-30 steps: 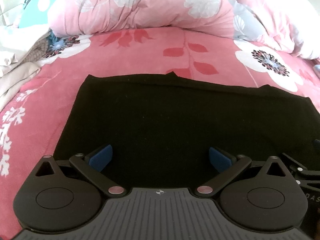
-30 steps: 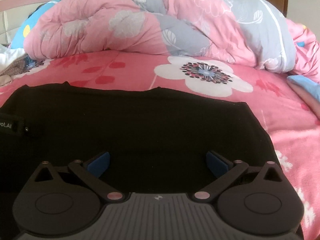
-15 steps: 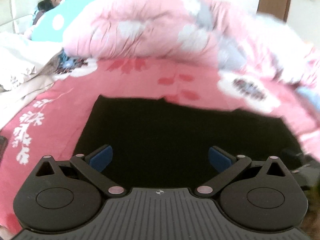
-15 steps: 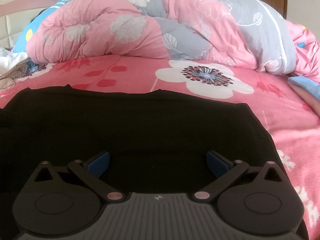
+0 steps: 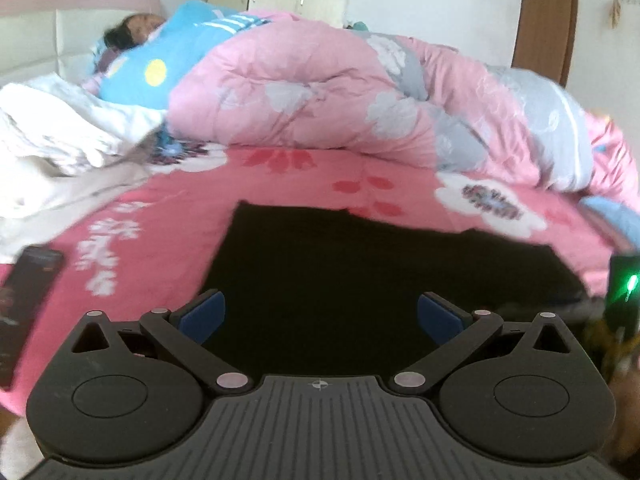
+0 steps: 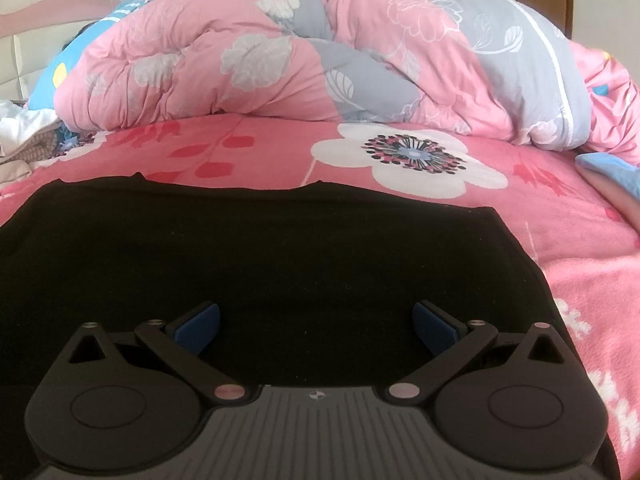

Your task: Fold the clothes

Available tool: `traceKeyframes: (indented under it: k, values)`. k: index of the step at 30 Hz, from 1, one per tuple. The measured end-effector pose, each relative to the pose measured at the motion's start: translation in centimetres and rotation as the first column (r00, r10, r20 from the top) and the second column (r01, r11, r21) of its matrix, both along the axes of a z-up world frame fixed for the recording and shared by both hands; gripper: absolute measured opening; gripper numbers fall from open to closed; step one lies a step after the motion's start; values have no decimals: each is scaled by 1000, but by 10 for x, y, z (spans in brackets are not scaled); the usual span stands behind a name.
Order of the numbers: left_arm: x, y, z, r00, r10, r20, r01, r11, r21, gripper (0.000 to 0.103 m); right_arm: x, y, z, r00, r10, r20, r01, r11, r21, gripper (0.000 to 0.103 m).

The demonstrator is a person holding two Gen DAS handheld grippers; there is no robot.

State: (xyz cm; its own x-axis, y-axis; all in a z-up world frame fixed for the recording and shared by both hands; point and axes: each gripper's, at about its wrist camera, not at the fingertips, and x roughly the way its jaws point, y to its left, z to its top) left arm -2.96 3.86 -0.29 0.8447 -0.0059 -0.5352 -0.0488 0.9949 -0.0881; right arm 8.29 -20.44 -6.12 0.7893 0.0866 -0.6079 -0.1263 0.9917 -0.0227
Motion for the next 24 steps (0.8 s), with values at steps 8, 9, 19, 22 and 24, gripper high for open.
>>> traceKeyframes:
  k: [8, 9, 19, 22, 24]
  values:
    - [-32, 35, -12, 992, 121, -25, -121, 992, -30, 103, 0, 1, 1, 1000, -2, 2, 2, 1000, -6, 103]
    - [-34, 39, -13, 990, 135, -28, -136, 990, -36, 103, 0, 2, 1, 1000, -2, 2, 2, 1000, -7, 103]
    - [-52, 73, -17, 972, 232, -41, -234, 969, -76, 102, -1, 4, 1, 1000, -7, 3, 7, 1000, -20, 103]
    - [-55, 79, -18, 969, 241, -56, -246, 964, -103, 100, -1, 4, 1, 1000, -8, 3, 8, 1000, -22, 103]
    - [-56, 82, -20, 968, 241, -62, -247, 962, -120, 100, -1, 5, 1, 1000, -10, 3, 10, 1000, -24, 103]
